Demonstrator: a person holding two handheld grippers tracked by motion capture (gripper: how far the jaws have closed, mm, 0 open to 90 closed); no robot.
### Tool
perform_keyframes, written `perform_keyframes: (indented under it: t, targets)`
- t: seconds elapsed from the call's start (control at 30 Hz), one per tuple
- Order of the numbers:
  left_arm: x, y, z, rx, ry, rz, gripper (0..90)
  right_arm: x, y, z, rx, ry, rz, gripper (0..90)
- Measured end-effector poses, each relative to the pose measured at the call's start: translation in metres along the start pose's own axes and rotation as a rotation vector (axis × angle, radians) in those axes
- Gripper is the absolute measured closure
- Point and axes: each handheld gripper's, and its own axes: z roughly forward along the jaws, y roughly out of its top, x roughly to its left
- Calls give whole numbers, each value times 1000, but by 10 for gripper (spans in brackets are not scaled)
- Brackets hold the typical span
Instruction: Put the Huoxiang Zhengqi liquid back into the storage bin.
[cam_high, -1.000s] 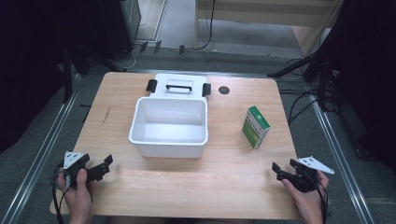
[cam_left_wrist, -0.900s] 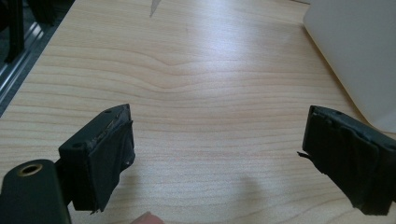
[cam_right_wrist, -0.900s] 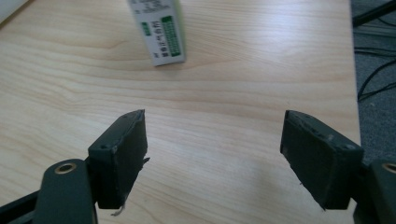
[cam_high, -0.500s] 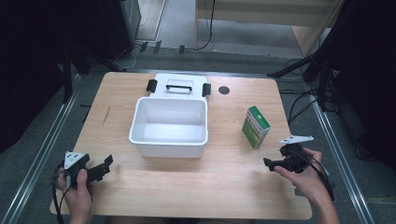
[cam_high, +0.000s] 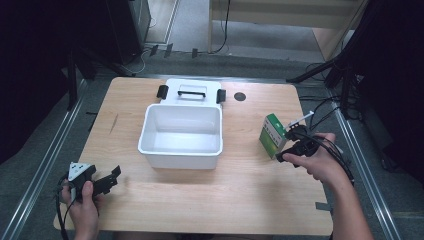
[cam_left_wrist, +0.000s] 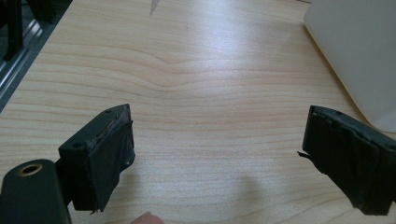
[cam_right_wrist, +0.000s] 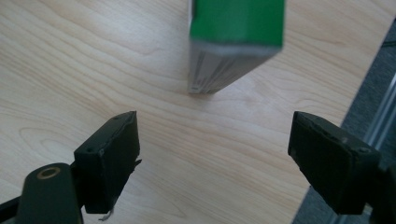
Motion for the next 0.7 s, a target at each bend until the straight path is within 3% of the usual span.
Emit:
perform_keyframes:
  t: [0.23,0.47,0.7]
  targets:
    - [0,0,0,4,-2,1,96,-3,39,1,77,-16,17,156]
    - [0,0,0,7,-3,-6,96,1,70,17,130,14,2,209]
    - [1,0,1,12,-6,-2,96,4,86,27,163,12,7,309]
